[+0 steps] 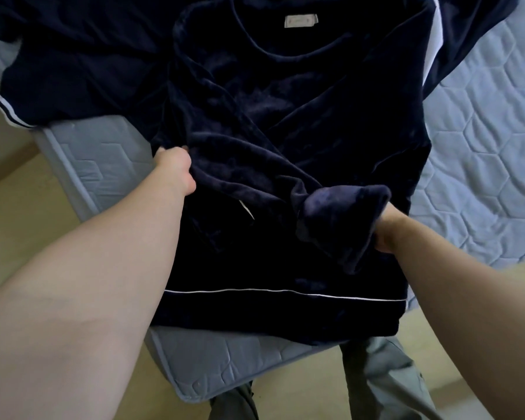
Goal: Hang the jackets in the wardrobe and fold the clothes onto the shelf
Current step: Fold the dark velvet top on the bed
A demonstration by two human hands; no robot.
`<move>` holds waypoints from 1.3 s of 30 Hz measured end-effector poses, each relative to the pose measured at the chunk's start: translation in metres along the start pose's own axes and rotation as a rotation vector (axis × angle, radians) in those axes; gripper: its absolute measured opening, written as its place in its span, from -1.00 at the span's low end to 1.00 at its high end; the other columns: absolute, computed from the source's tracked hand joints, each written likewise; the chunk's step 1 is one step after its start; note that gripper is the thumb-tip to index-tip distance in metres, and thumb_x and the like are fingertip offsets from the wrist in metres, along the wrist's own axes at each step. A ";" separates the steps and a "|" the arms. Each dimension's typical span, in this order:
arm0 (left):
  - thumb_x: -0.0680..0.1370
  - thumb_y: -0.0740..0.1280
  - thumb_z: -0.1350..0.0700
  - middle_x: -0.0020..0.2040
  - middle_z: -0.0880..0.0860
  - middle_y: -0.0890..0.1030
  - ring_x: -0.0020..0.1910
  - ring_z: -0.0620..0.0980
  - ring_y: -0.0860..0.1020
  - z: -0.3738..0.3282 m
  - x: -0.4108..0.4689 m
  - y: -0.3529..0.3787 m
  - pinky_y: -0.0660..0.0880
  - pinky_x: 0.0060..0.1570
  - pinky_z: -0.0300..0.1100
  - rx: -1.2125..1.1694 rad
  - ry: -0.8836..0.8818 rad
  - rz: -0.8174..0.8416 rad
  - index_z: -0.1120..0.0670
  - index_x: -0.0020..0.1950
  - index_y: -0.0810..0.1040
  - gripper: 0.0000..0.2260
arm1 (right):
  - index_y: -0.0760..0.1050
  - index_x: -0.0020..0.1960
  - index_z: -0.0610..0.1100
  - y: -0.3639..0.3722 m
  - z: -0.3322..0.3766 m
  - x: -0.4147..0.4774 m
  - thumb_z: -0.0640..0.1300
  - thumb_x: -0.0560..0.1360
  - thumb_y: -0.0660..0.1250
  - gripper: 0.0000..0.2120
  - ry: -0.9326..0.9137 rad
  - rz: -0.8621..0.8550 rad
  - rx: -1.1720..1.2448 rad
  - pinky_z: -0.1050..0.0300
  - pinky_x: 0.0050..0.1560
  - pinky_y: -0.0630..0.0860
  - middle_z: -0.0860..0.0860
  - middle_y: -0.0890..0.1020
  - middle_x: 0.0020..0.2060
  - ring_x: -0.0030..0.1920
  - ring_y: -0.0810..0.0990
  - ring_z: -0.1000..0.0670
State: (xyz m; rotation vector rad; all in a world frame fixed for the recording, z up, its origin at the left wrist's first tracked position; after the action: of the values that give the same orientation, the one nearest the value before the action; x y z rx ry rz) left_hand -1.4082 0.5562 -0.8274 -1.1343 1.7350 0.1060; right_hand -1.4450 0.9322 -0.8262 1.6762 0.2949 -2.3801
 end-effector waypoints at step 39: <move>0.47 0.45 0.02 -0.03 0.10 0.55 -0.08 0.17 0.59 0.208 -0.225 0.068 0.49 -0.17 0.01 1.305 1.114 0.334 0.08 0.05 0.44 -0.72 | 0.28 0.03 -0.02 -0.047 -0.039 -0.067 -0.33 0.44 0.17 -0.73 -0.677 -0.480 -0.747 0.12 -0.37 0.23 0.10 0.37 -0.07 -0.26 0.38 -0.05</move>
State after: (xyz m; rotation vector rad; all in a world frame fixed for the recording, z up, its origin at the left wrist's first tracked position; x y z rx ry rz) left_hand -1.3047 0.8492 -0.7812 0.1997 2.2053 -1.4788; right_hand -1.4012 0.9920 -0.7745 0.4682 1.3478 -2.4769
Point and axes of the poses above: each hand's wrist, its own x-axis towards the middle knuckle, its own y-axis out of the palm, z = x × y, the point moved 7 cm from there along x, towards the middle knuckle
